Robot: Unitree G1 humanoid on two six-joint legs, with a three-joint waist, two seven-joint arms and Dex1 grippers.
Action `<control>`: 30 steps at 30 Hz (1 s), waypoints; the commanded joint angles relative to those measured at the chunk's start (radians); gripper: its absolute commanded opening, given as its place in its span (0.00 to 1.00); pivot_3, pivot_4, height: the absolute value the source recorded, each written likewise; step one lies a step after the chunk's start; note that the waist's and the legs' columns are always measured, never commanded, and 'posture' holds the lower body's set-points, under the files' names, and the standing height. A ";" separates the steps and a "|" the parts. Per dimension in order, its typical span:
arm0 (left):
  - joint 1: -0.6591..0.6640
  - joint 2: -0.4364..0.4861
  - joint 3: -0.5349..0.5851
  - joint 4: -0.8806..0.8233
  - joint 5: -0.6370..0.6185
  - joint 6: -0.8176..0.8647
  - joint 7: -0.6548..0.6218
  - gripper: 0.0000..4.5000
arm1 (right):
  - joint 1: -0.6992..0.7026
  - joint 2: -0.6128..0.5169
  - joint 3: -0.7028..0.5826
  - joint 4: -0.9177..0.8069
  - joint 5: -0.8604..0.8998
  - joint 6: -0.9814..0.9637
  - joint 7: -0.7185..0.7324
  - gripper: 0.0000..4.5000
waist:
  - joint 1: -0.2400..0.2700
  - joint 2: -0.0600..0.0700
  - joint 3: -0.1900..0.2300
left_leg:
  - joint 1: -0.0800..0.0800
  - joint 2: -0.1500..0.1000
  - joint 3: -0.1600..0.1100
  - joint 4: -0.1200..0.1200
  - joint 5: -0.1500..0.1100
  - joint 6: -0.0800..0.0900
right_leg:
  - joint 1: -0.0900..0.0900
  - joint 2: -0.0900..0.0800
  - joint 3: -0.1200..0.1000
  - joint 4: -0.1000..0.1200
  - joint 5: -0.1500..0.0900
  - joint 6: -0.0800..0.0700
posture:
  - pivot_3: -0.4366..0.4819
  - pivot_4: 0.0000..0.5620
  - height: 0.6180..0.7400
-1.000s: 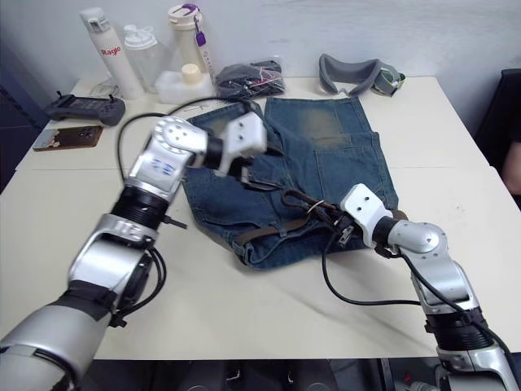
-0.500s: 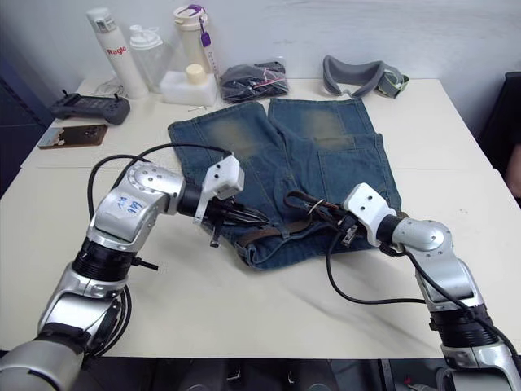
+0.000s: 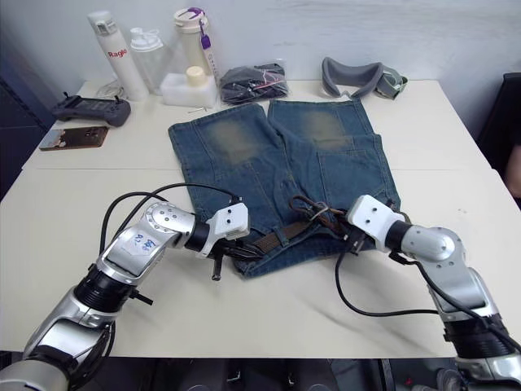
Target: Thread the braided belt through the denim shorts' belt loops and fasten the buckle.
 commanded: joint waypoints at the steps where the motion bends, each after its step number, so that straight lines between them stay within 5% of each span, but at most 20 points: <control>1: 0.067 0.060 -0.041 0.023 0.038 0.031 0.012 0.02 | 0.085 -0.065 -0.099 0.073 -0.044 -0.109 -0.025 0.00 | 0.001 -0.001 -0.002 | 0.001 0.000 -0.001 0.000 0.000 0.000 | 0.002 0.000 0.000 -0.001 0.000 0.000 | 0.48 0.27 0.51; 10: 0.142 0.216 -0.165 -0.005 0.114 -0.007 -0.031 0.02 | 0.111 -0.141 -0.099 0.301 -0.237 -0.424 -0.181 0.00 | -0.034 -0.002 -0.014 | 0.036 0.000 -0.001 -0.016 -0.004 -0.007 | 0.031 0.003 0.003 -0.011 -0.004 -0.003 | 0.48 0.27 0.51; 17: 0.209 0.346 -0.228 -0.028 0.147 -0.046 -0.069 0.02 | 0.012 -0.218 -0.001 0.526 -0.460 -0.640 -0.373 0.00 | -0.039 0.000 -0.031 | 0.038 0.000 -0.002 -0.017 -0.006 -0.010 | 0.031 0.006 0.007 -0.011 -0.007 -0.004 | 0.48 0.27 0.51; 25: 0.241 0.431 -0.245 0.006 0.205 -0.101 -0.058 0.02 | -0.137 -0.201 0.160 0.651 -0.600 -0.716 -0.456 0.00 | -0.052 -0.005 -0.037 | 0.068 -0.004 -0.026 -0.022 -0.021 -0.026 | 0.053 0.025 0.032 -0.011 -0.015 -0.012 | 0.48 0.27 0.51; 30: 0.241 0.437 -0.210 0.044 0.197 -0.122 -0.038 0.02 | -0.184 -0.155 0.190 0.637 -0.530 -0.690 -0.403 0.00 | -0.052 -0.005 -0.038 | 0.077 -0.003 -0.037 -0.024 -0.025 -0.033 | 0.056 0.040 0.048 -0.011 -0.015 -0.014 | 0.48 0.27 0.51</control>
